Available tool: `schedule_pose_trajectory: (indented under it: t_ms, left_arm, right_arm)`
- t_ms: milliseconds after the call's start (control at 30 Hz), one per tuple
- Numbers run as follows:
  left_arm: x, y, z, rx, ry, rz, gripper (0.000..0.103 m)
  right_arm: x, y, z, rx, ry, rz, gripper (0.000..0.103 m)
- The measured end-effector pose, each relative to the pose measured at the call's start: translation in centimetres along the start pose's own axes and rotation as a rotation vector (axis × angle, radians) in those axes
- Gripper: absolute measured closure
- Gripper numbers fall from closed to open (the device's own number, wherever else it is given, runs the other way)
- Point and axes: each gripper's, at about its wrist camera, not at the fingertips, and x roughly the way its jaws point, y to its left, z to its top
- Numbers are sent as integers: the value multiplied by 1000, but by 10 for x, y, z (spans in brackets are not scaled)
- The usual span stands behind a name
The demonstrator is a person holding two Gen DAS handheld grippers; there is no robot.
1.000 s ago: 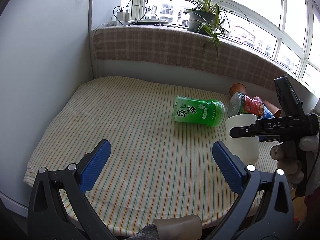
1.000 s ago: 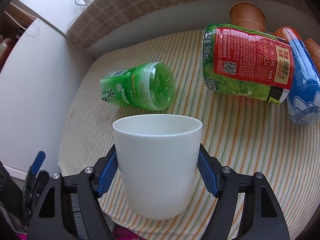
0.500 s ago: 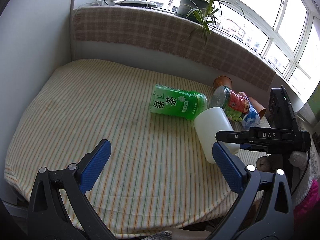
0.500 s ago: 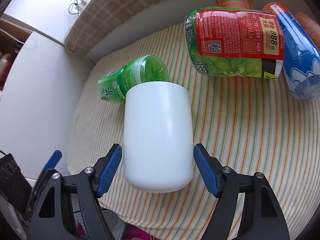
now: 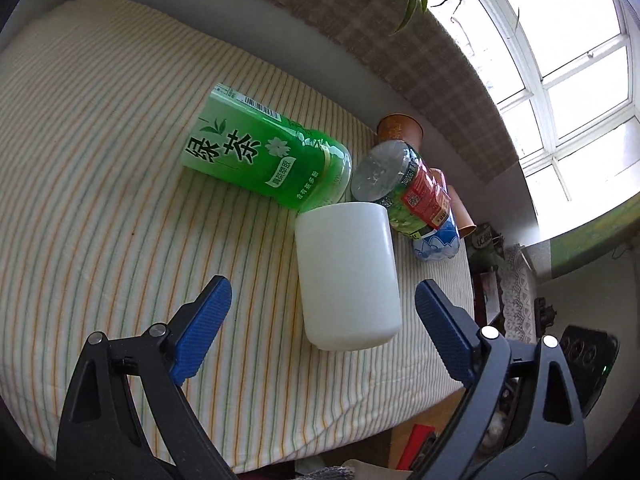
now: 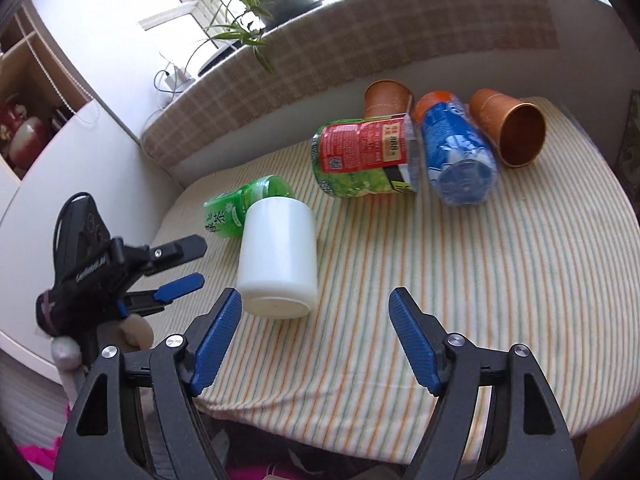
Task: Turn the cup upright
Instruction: 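Grasp the upright white cup with the left gripper while the right gripper releases it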
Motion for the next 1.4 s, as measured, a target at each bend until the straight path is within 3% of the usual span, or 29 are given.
schedule_pose_trajectory:
  t_ms: [367,767,933,1133,1400]
  left_arm:
    - [43,6,19,-134,105,-73,8]
    - [76,-2,20,-120,162,-64,25]
    - [77,-3,20,-113,162,-59,26]
    - [68,-15,14,-37,132,-27,27]
    - [48,-51,-10,195,35,53,27]
  right_arm:
    - [-21,-33,-27,83,-38,-91,27]
    - [-20,-34,-28,85,-43,-106,27]
    - [-20,-36,-28,95,-41,-115,27]
    - [-21,-37,-25,99,-47,-122,27]
    - [-21,-37,-28,98,-54,-138,27]
